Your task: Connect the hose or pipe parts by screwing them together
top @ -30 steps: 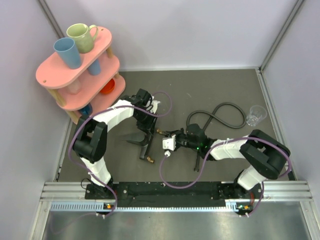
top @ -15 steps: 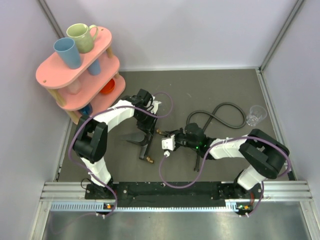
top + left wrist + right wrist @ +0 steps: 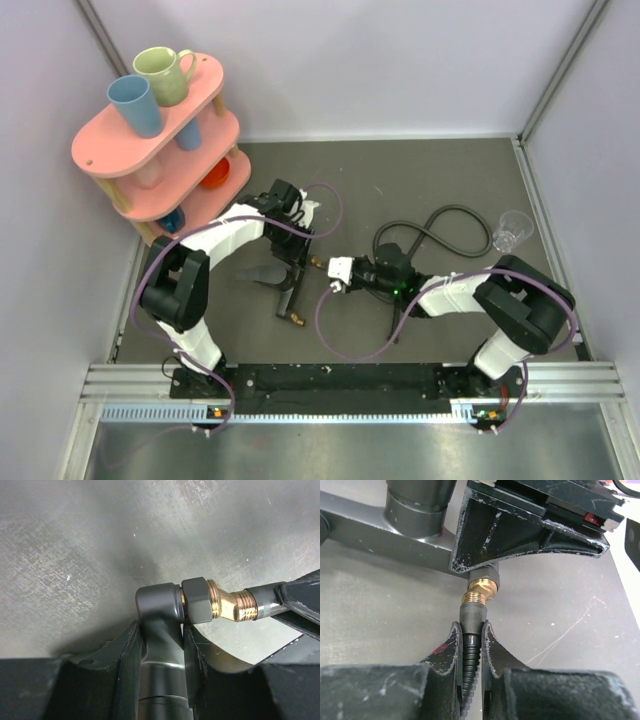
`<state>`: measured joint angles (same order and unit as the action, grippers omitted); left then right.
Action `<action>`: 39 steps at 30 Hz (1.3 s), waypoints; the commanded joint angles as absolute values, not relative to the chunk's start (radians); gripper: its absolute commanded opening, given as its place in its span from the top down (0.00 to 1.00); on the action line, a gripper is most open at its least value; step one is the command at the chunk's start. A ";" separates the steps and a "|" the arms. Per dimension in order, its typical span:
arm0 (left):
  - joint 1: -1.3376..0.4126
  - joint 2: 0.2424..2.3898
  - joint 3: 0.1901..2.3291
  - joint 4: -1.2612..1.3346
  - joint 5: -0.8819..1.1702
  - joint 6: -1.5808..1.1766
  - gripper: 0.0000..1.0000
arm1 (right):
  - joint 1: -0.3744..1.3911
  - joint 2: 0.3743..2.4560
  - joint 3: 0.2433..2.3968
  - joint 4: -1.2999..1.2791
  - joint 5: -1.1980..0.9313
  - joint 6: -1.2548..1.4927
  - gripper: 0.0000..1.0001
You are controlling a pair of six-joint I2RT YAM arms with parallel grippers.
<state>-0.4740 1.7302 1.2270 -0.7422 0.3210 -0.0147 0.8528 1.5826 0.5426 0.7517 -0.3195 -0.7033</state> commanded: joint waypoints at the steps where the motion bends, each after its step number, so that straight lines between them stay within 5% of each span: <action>1: -0.528 1.625 1.218 -0.673 0.667 -0.061 1.00 | 0.836 1.615 0.566 0.968 -0.377 -0.509 1.00; 39: -0.529 1.443 0.940 -0.213 0.618 -0.314 1.00 | 0.730 1.710 0.486 1.267 -0.387 0.604 1.00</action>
